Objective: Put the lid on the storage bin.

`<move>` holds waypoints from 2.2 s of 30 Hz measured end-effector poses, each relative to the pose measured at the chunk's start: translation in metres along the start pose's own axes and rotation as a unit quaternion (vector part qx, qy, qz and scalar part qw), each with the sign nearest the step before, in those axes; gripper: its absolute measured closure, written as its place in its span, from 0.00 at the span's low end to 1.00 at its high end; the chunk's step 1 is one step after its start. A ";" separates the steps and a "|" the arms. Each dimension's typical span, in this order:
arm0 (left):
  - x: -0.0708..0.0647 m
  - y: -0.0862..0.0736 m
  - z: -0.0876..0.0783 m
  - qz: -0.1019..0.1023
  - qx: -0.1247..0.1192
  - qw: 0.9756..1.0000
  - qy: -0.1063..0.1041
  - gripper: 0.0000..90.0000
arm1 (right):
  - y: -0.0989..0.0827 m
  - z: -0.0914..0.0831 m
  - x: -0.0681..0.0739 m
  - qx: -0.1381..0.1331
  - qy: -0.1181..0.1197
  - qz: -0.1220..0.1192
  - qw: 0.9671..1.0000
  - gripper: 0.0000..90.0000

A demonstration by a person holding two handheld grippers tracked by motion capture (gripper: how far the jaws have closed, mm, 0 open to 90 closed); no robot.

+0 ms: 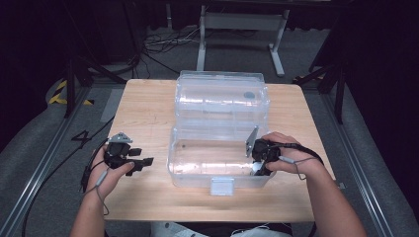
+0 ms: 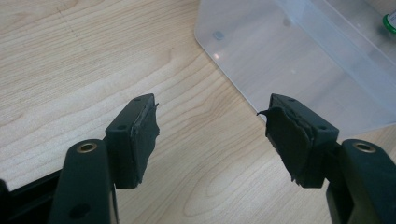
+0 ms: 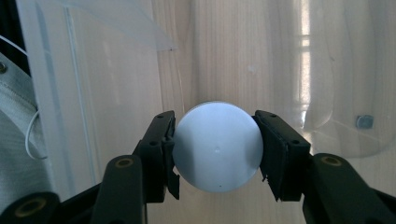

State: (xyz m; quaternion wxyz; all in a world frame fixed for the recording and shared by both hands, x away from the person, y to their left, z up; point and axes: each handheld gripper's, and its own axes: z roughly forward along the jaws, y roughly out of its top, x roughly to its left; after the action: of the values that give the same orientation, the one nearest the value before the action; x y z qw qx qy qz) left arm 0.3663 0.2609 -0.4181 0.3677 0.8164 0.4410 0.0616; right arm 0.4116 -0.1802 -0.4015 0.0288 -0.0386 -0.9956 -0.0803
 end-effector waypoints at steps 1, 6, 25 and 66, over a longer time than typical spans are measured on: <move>0.000 0.000 0.000 0.000 0.000 1.000 0.000 0.38 | 0.000 0.000 0.000 0.000 0.000 0.000 1.000 0.56; 0.000 0.000 0.003 0.000 0.005 1.000 -0.001 0.38 | 0.001 0.001 0.002 0.011 -0.002 0.001 1.000 0.56; 0.000 -0.001 0.004 0.001 0.009 1.000 -0.004 0.38 | -0.004 -0.001 0.001 -0.011 -0.002 0.012 1.000 0.49; -0.061 0.040 -0.007 0.101 -0.039 0.991 -0.072 0.39 | -0.047 -0.074 0.010 -0.257 -0.081 0.120 0.955 0.52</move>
State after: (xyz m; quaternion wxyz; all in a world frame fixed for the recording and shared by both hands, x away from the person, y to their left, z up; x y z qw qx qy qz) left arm 0.3533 0.2048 -0.3733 0.4224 0.8440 0.3255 0.0566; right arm 0.4019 -0.2374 -0.3352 -0.0530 -0.1707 -0.9282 -0.3262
